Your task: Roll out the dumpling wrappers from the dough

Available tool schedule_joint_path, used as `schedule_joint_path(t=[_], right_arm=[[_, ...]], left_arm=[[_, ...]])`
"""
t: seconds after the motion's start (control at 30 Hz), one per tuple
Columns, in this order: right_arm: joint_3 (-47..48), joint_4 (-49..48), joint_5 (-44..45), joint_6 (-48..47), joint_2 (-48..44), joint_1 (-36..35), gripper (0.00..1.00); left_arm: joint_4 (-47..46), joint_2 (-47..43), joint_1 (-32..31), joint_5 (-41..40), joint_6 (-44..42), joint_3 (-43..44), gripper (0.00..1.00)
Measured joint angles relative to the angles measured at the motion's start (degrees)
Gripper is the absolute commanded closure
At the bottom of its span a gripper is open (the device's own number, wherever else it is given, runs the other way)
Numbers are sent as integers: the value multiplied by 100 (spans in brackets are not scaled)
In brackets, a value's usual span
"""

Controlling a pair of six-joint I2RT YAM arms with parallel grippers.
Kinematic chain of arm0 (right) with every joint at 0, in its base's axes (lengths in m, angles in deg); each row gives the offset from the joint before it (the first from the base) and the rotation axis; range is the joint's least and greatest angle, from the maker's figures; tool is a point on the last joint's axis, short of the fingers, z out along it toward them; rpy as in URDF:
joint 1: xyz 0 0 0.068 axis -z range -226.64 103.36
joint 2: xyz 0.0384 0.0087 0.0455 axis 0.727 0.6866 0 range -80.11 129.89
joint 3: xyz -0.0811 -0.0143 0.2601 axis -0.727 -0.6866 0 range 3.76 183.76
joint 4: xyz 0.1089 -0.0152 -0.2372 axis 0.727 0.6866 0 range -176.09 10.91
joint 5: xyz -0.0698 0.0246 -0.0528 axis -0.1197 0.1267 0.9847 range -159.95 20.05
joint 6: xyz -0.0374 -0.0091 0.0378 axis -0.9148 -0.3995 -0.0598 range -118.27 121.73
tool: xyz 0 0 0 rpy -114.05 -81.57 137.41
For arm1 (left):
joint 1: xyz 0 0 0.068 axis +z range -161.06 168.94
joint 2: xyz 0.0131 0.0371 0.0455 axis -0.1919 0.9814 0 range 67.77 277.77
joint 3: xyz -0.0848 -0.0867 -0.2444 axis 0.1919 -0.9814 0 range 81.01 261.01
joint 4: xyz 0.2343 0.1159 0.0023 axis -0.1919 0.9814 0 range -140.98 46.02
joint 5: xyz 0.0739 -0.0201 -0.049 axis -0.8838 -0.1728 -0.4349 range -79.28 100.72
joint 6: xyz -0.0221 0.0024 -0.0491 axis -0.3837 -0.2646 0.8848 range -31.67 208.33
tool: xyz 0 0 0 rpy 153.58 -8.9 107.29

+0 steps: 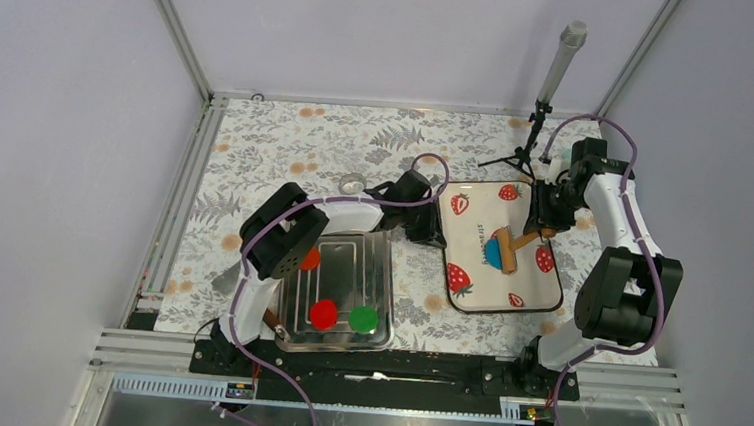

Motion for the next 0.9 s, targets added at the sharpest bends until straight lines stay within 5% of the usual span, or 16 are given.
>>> schedule_joint_path(t=[0.7, 0.9], right_arm=[[-39, -28, -24, -326, 2, 402, 100], [-11, -72, 754, -546, -61, 708, 100]], left_arm=[[-258, -44, 15, -4, 61, -168, 100], [-330, -63, 15, -11, 59, -221, 100]])
